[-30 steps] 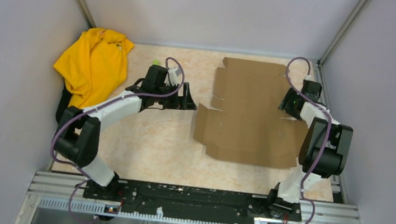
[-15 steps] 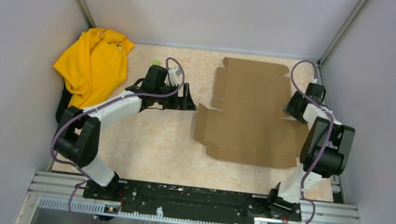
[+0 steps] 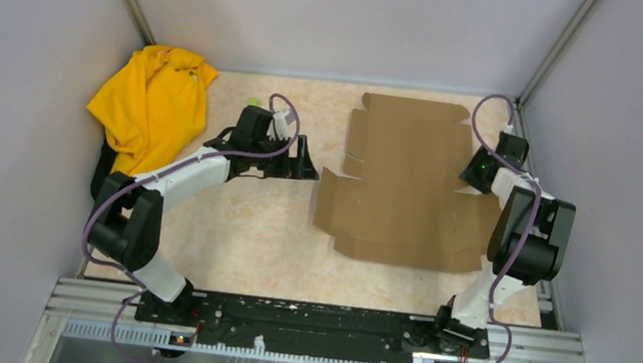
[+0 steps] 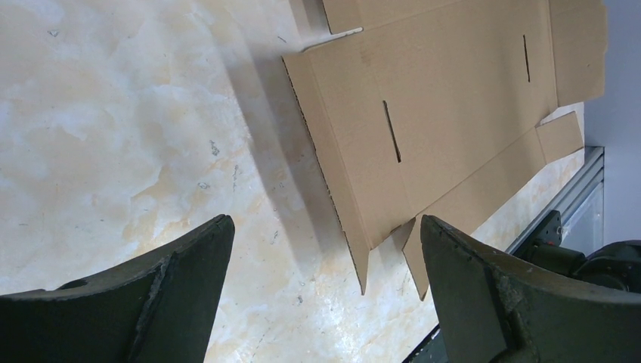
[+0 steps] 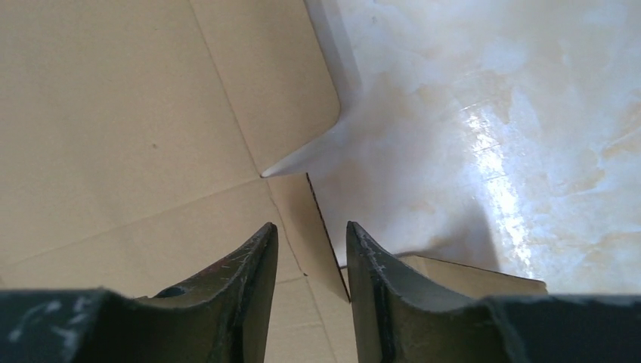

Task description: Fold the paper box

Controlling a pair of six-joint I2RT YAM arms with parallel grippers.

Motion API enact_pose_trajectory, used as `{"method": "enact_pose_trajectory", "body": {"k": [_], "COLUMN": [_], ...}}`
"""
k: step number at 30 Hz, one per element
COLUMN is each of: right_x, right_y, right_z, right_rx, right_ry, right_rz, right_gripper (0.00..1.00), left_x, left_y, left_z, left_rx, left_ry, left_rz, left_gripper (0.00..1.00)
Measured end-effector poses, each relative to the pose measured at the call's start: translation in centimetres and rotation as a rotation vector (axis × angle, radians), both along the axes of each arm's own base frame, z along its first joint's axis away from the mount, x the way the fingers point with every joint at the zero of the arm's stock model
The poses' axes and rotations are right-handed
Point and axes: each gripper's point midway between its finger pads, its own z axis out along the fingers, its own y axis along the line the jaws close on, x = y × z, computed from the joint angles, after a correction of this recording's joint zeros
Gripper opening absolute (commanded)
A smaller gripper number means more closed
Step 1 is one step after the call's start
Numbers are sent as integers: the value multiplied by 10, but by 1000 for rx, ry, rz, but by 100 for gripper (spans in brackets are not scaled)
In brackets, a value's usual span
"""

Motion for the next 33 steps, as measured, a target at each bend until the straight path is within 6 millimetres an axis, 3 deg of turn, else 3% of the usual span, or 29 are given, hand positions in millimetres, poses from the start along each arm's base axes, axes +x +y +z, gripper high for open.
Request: {"method": "enact_pose_trajectory", "body": {"k": [6, 9, 14, 22, 29, 33], "right_x": [3, 5, 8, 7, 3, 4], "right_y": [9, 17, 34, 81, 105, 131], "right_z": [2, 3, 3, 0, -1, -1], "right_rx": [34, 39, 5, -52, -97, -143], "right_ry": [-16, -19, -19, 7, 26, 37], "right_rz": [19, 41, 89, 214, 290, 370], "right_gripper": [11, 8, 6, 6, 5, 5], "left_x": [-1, -2, -6, -16, -20, -20], "left_y": [1, 1, 4, 9, 13, 15], "left_z": [-1, 0, -3, -10, 5, 17], "left_rx": [6, 6, 11, 19, 11, 4], "left_ry": [4, 0, 4, 20, -19, -51], "left_rz": [-3, -3, -1, 1, 12, 20], "left_gripper": [99, 99, 99, 99, 99, 99]}}
